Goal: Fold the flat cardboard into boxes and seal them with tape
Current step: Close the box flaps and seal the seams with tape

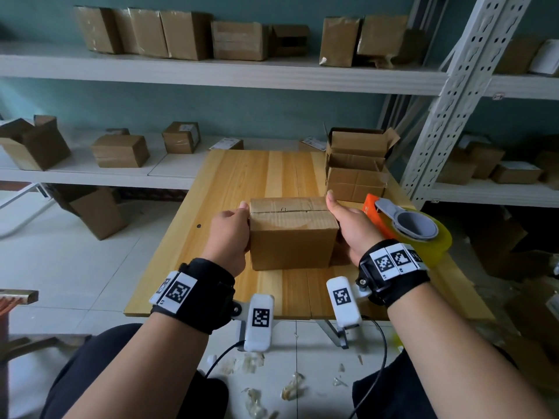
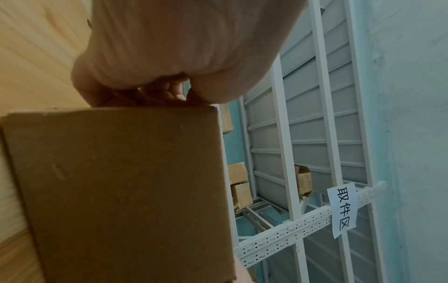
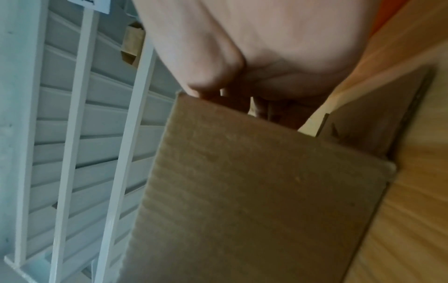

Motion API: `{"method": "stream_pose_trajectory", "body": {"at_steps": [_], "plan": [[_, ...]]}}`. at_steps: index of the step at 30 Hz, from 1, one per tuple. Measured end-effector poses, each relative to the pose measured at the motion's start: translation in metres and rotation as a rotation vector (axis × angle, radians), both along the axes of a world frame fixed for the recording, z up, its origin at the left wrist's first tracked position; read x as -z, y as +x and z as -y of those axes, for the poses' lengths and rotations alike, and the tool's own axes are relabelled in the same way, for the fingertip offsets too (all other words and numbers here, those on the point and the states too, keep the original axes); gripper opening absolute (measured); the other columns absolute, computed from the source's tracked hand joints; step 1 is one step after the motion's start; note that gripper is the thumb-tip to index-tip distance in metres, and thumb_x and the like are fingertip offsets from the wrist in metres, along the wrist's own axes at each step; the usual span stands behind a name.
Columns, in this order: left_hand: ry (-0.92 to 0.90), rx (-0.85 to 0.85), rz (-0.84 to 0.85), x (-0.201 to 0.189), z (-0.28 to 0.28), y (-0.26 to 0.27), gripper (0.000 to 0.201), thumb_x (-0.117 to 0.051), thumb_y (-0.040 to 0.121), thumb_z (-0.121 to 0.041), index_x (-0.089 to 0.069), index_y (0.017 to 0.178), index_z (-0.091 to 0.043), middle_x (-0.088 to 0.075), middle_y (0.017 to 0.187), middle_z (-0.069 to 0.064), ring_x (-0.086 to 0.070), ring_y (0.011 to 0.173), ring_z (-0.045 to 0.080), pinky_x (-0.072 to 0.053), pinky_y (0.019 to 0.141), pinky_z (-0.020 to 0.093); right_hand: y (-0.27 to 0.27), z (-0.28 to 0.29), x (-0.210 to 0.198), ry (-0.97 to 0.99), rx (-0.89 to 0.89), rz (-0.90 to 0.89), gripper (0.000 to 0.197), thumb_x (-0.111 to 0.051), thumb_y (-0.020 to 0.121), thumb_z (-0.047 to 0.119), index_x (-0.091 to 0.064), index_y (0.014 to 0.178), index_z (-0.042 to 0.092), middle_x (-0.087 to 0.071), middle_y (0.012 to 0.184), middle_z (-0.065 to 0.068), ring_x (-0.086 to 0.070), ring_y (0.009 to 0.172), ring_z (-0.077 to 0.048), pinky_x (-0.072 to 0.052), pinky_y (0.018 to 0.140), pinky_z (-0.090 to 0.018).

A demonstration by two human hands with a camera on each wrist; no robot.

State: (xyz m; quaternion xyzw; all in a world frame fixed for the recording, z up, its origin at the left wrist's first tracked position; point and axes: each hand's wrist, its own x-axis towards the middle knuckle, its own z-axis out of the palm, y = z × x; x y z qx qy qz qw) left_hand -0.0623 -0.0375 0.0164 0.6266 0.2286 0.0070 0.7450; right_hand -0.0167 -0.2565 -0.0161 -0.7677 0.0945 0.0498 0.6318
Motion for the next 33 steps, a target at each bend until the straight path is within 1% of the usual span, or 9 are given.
{"method": "stream_pose_trajectory", "body": {"at_steps": [4, 6, 9, 13, 17, 20, 25, 30, 33], "plan": [[0.019, -0.016, 0.008, 0.004, 0.005, 0.000, 0.034, -0.047, 0.112, -0.045, -0.060, 0.122, -0.014, -0.064, 0.123, 0.011, -0.062, 0.111, 0.025, -0.053, 0.105, 0.044, 0.002, -0.001, 0.009, 0.085, 0.033, -0.075, 0.121, -0.065, 0.044, 0.105, -0.068, 0.134, 0.022, -0.075, 0.124, -0.013, -0.070, 0.117, -0.039, -0.053, 0.105, -0.059], [0.000, -0.007, -0.002, 0.005, 0.005, 0.000, 0.031, -0.047, 0.112, -0.046, -0.058, 0.118, -0.017, -0.063, 0.124, 0.011, -0.062, 0.111, 0.025, -0.053, 0.102, 0.043, -0.004, -0.005, 0.004, 0.131, 0.054, -0.098, 0.124, -0.071, 0.048, 0.100, -0.065, 0.136, 0.013, -0.070, 0.133, -0.016, -0.068, 0.122, -0.040, -0.053, 0.106, -0.060], [-0.038, -0.007, 0.021, 0.004, 0.006, -0.004, 0.025, -0.047, 0.113, -0.042, -0.059, 0.125, -0.023, -0.064, 0.125, 0.009, -0.063, 0.101, 0.022, -0.057, 0.083, 0.037, -0.007, -0.007, 0.001, 0.015, 0.030, -0.117, 0.084, -0.059, 0.070, 0.096, -0.076, 0.121, 0.031, -0.075, 0.122, -0.013, -0.069, 0.119, -0.040, -0.053, 0.105, -0.060], [-0.053, 0.014, 0.071, 0.002, 0.008, -0.009, 0.026, -0.044, 0.115, -0.038, -0.065, 0.128, -0.029, -0.073, 0.111, -0.002, -0.065, 0.093, 0.015, -0.049, 0.068, 0.028, -0.004, -0.007, 0.003, 0.037, 0.028, -0.151, 0.087, -0.054, 0.057, 0.104, -0.080, 0.103, 0.036, -0.080, 0.112, -0.004, -0.072, 0.112, -0.037, -0.053, 0.102, -0.063], [-0.068, 0.000, 0.084, 0.000, 0.008, -0.012, 0.029, -0.047, 0.113, -0.038, -0.069, 0.129, -0.026, -0.078, 0.111, 0.002, -0.072, 0.102, 0.020, -0.058, 0.075, 0.032, 0.000, -0.010, 0.009, 0.204, 0.081, -0.064, 0.134, -0.067, 0.030, 0.104, -0.067, 0.130, 0.015, -0.072, 0.129, -0.015, -0.069, 0.120, -0.037, -0.054, 0.105, -0.058], [-0.097, -0.053, 0.085, -0.002, 0.014, -0.013, 0.031, -0.055, 0.110, -0.040, -0.068, 0.136, -0.027, -0.076, 0.119, 0.004, -0.073, 0.108, 0.024, -0.063, 0.091, 0.041, 0.002, -0.007, 0.009, 0.184, 0.047, -0.107, 0.119, -0.057, 0.031, 0.108, -0.073, 0.115, 0.026, -0.081, 0.107, -0.006, -0.075, 0.106, -0.031, -0.057, 0.101, -0.052], [-0.183, -0.117, 0.070, 0.000, 0.022, -0.014, 0.041, -0.066, 0.102, -0.045, -0.066, 0.140, -0.028, -0.071, 0.130, 0.007, -0.070, 0.115, 0.030, -0.062, 0.095, 0.049, -0.004, -0.009, -0.005, 0.280, 0.104, -0.050, 0.082, -0.063, 0.078, 0.078, -0.063, 0.131, 0.015, -0.073, 0.127, -0.013, -0.070, 0.119, -0.033, -0.054, 0.106, -0.053], [-0.245, -0.061, 0.048, 0.004, 0.016, -0.010, 0.021, -0.063, 0.106, -0.015, -0.073, 0.124, -0.022, -0.079, 0.111, 0.009, -0.080, 0.079, 0.016, -0.063, 0.062, 0.032, -0.006, -0.002, -0.009, 0.326, 0.187, -0.007, 0.029, -0.059, 0.104, 0.044, -0.065, 0.119, 0.020, -0.078, 0.106, -0.010, -0.075, 0.100, -0.028, -0.062, 0.087, -0.046], [-0.256, -0.010, 0.054, 0.003, 0.016, -0.008, 0.036, -0.058, 0.106, -0.001, -0.069, 0.132, -0.022, -0.077, 0.117, 0.007, -0.076, 0.100, 0.018, -0.064, 0.089, 0.040, -0.006, 0.006, -0.017, 0.318, 0.252, 0.083, 0.015, -0.062, 0.105, 0.024, -0.066, 0.120, 0.024, -0.077, 0.107, -0.008, -0.075, 0.096, -0.025, -0.060, 0.070, -0.037]]}}
